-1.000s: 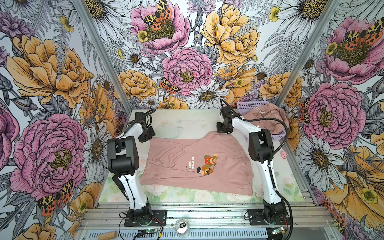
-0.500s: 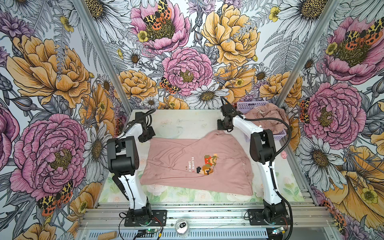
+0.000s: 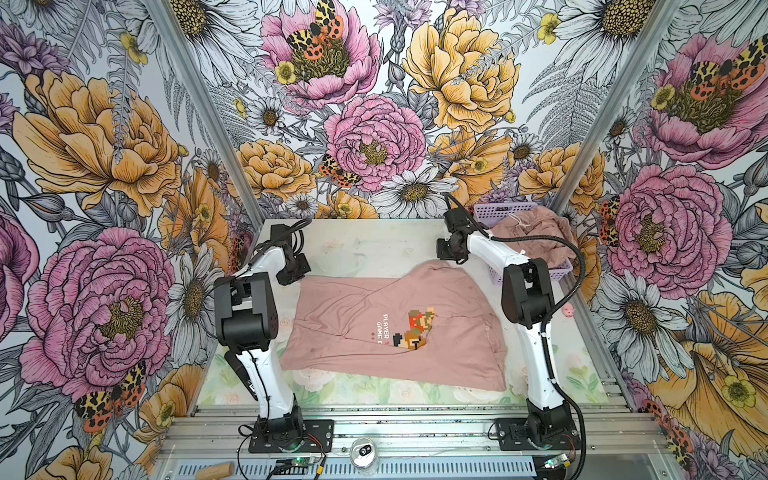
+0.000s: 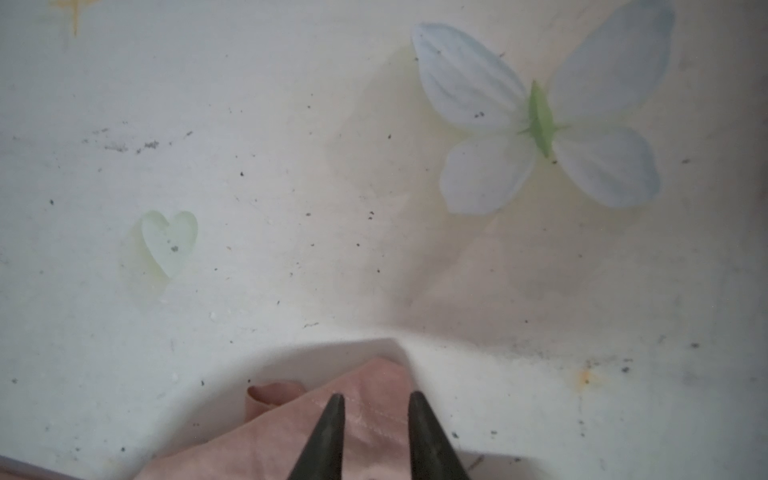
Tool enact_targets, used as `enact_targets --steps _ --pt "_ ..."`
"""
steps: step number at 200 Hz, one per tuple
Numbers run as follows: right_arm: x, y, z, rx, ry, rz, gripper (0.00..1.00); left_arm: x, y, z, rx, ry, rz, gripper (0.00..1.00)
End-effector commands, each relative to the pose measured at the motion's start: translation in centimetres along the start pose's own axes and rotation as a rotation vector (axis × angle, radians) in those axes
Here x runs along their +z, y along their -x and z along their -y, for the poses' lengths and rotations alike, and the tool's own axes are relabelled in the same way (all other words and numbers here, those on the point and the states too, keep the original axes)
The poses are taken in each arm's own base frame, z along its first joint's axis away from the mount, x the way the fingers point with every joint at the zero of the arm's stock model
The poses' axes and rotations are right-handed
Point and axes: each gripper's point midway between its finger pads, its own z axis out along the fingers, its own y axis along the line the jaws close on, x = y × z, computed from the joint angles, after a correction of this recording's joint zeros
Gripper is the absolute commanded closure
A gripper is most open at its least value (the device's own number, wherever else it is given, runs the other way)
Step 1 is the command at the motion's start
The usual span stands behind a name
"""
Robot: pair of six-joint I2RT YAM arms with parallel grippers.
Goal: Fold and stack the mixed laundry pile
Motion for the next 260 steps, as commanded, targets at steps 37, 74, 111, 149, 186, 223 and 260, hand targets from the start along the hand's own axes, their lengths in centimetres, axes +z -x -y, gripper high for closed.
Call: enact_targets --steps 37,74,111,149,186,223,260 --pt "0.1 -0.7 -1.1 -0.006 0.057 -0.018 0.52 0.0 -0.4 0.4 0.001 -0.022 -0.01 1.0" --pt "1.3 -2.0 -0.7 -0.005 0.049 -0.054 0.53 -0.1 -0.3 0.5 0.0 -0.023 -0.007 1.0" --pt "1.7 -2.1 -0.8 0.002 0.057 -0.062 0.67 -0.2 -0.3 0.5 0.002 -0.023 -0.005 1.0" --pt "1.0 -1.5 -0.9 0.004 0.062 -0.044 0.93 -0.5 -0.1 0.5 0.001 -0.023 0.004 1.0" --pt "0.2 -1.0 -1.0 0.006 0.062 -0.026 1.0 -0.6 -0.1 0.4 -0.001 -0.025 0.004 1.0" --pt "-2.2 0.1 -1.3 0.005 0.063 0.021 1.0 -0.9 -0.1 0.4 0.0 -0.026 0.007 1.0" --pt "-5.7 1.5 -1.2 -0.013 0.042 0.099 1.0 -1.2 -0.1 0.5 -0.001 -0.028 0.013 1.0"
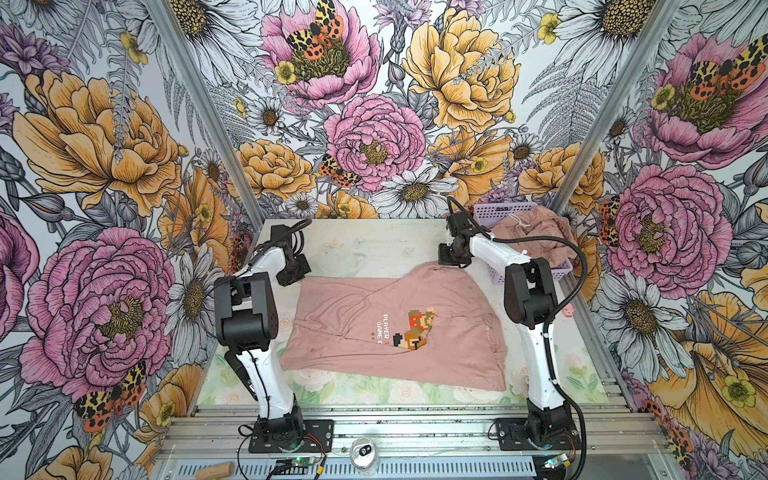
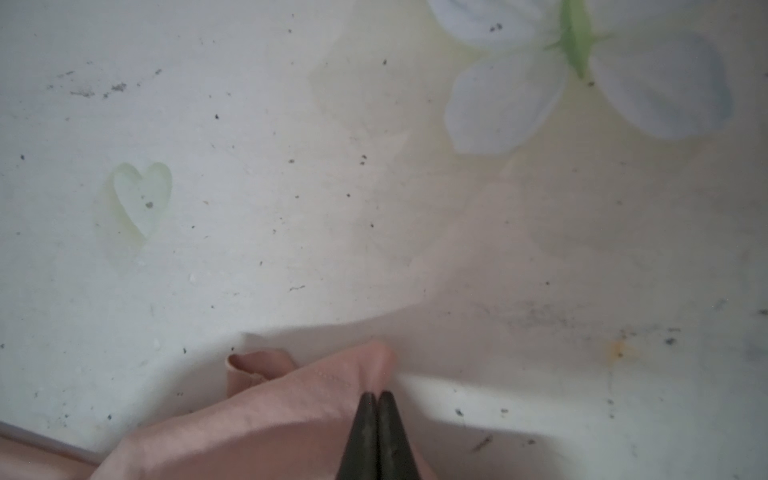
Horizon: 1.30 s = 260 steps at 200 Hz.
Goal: Fold and stack the mixed laundry pile
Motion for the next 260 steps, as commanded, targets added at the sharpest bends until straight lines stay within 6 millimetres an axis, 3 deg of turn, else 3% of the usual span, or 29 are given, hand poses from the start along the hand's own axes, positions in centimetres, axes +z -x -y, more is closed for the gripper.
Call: enact_targets --steps 1,98,138,177,233,237,260 --pt "-5.8 3.4 -1.1 -0.02 -0.001 0.152 1.0 -1.4 0.2 0.6 -0.001 -0.03 0.022 1.0" --pt "-10.4 4.3 -0.8 -0.077 -0.061 0.24 1.0 -3.8 1.5 1.7 0.003 -0.083 0.077 1.0" --pt "-11.6 2.8 -1.1 -0.085 -0.059 0.231 1.0 -4.0 0.5 1.7 0.008 -0.093 0.059 1.0" --pt "-12.1 -1.7 -1.7 -0.061 -0.039 0.166 1.0 -3.1 -1.4 0.8 0.002 -0.07 0.018 1.0" --pt "-12.1 -11.8 -2.4 -0.028 -0.078 0.045 1.0 -2.3 -2.5 -0.2 -0.015 -0.049 0.001 1.0" --pt "-12.0 -12.6 -2.2 -0.023 -0.085 0.036 1.0 -3.6 -1.9 -0.1 -0.016 -0.061 0.034 1.0" --pt "-12.4 -15.8 -2.3 -0.006 -0.088 0.009 1.0 -3.8 -2.0 -0.6 -0.033 -0.063 0.039 1.0"
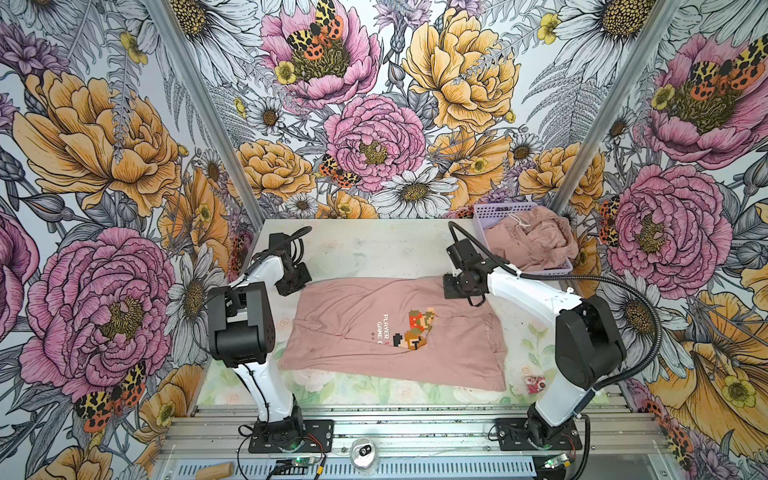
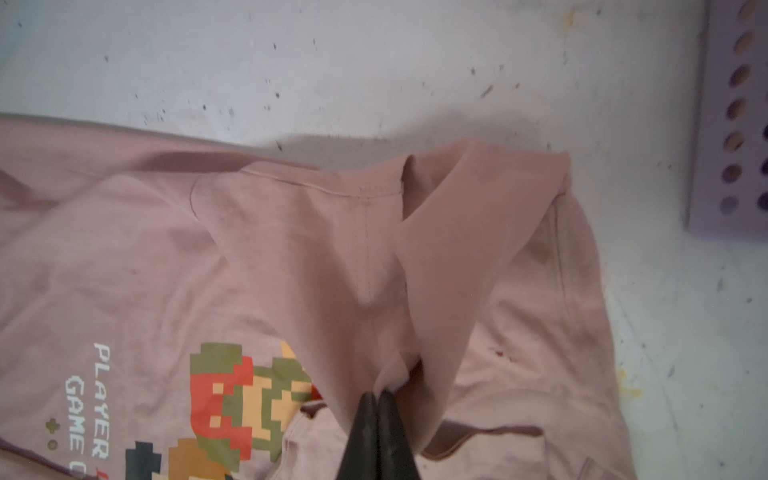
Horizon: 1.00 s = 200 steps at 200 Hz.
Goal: Fold and stack the mixed laundry pile
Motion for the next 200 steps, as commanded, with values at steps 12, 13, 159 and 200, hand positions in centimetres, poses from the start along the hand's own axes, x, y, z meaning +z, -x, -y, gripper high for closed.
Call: enact_targets --steps 12,13,159,200 --pt "-1.5 -2.8 -0.1 0.075 -0.005 0.017 1.0 -2.0 1.3 -0.3 -0.029 -0.025 0.073 1.0" --pt "-1.5 -2.9 -0.2 0.075 -0.003 0.015 1.0 -2.0 1.3 -0.3 -0.03 -0.025 0.074 1.0" --pt "0.2 2.7 -0.3 0.128 0.078 0.032 0.6 -0.7 0.2 0.1 -0.028 -0.041 0.038 1.0" --pt "3.5 3.4 -1.0 0.094 0.077 -0.021 0.59 -0.2 0.0 0.6 -0.023 -0.048 0.03 1.0"
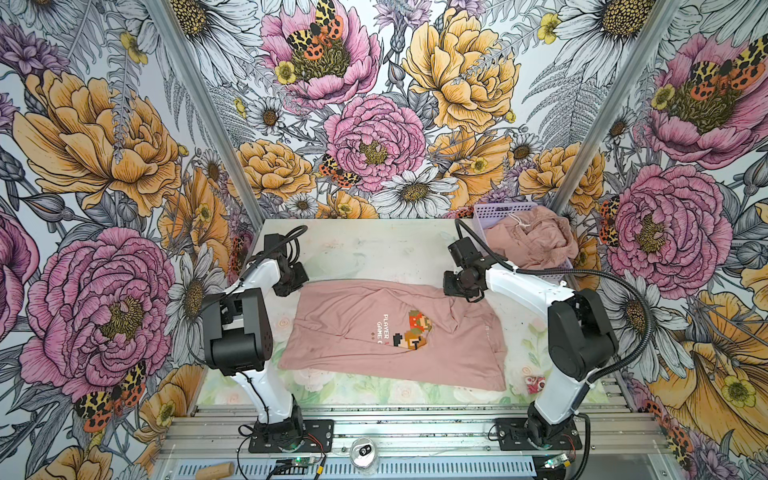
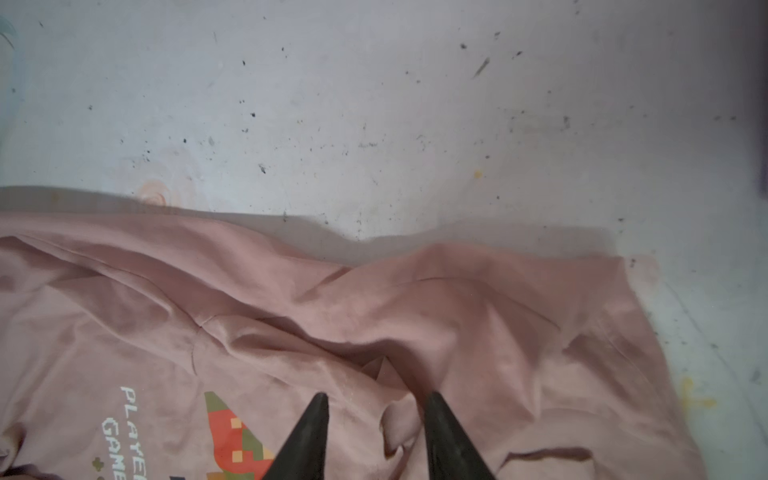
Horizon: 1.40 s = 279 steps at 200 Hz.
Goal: Fold and stack the mixed laundry pile
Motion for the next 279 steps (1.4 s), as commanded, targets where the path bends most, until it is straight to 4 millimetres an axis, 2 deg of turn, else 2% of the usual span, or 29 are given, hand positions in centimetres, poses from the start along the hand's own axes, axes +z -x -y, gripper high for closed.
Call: enact_targets --steps 1,17,34,53,84,116,148,175,195,218,252,279 --pt "1.0 1.1 -0.9 -0.041 0.024 0.005 0.59 0.8 -0.1 0.8 -0.009 -0.031 -0.004 1.0" --pt "2.1 0.2 -0.8 -0.047 0.027 -0.036 0.59 0.8 -0.1 0.9 -0.011 -0.031 -0.005 1.0" --pt "2.4 -0.8 -0.9 -0.049 0.04 -0.065 0.62 0.8 -0.1 0.8 -0.008 -0.028 -0.005 1.0" --pt "2.1 -1.6 -1.0 -0.053 0.043 -0.071 0.72 0.8 -0.1 0.9 -0.004 -0.028 -0.003 1.0" --pt "1.0 -2.8 -1.3 -0.05 0.049 -0.069 1.0 0.8 0.0 0.9 -0.005 -0.029 -0.002 1.0" --pt "0.0 -4.2 -2.8 -0.052 0.086 -0.081 1.0 0.7 0.0 0.8 -0.006 -0.028 0.0 1.0" --pt "-1.6 -5.4 -6.4 -0.087 0.182 -0.093 1.0 0.8 -0.1 0.9 -0.003 -0.026 -0.004 1.0" --pt "-1.6 -7.0 -9.1 -0.102 0.264 -0.161 1.0 0.8 -0.2 0.9 -0.001 -0.028 -0.005 1.0" --pt "-1.8 -7.4 -10.0 -0.132 0.293 -0.179 0.85 0.9 -0.2 1.0 0.001 -0.028 -0.006 1.0" --pt "-2.7 -5.8 -8.4 -0.136 0.24 -0.123 0.75 0.8 -0.3 1.1 0.003 -0.029 -0.005 1.0" --pt "-2.9 -2.8 -4.3 -0.077 0.156 -0.053 0.7 0.7 -0.3 1.1 0.005 -0.032 -0.004 1.0" --pt "-1.6 -2.7 -1.7 -0.071 0.079 -0.077 0.7 0.7 -0.4 1.2 0.006 -0.036 -0.008 1.0"
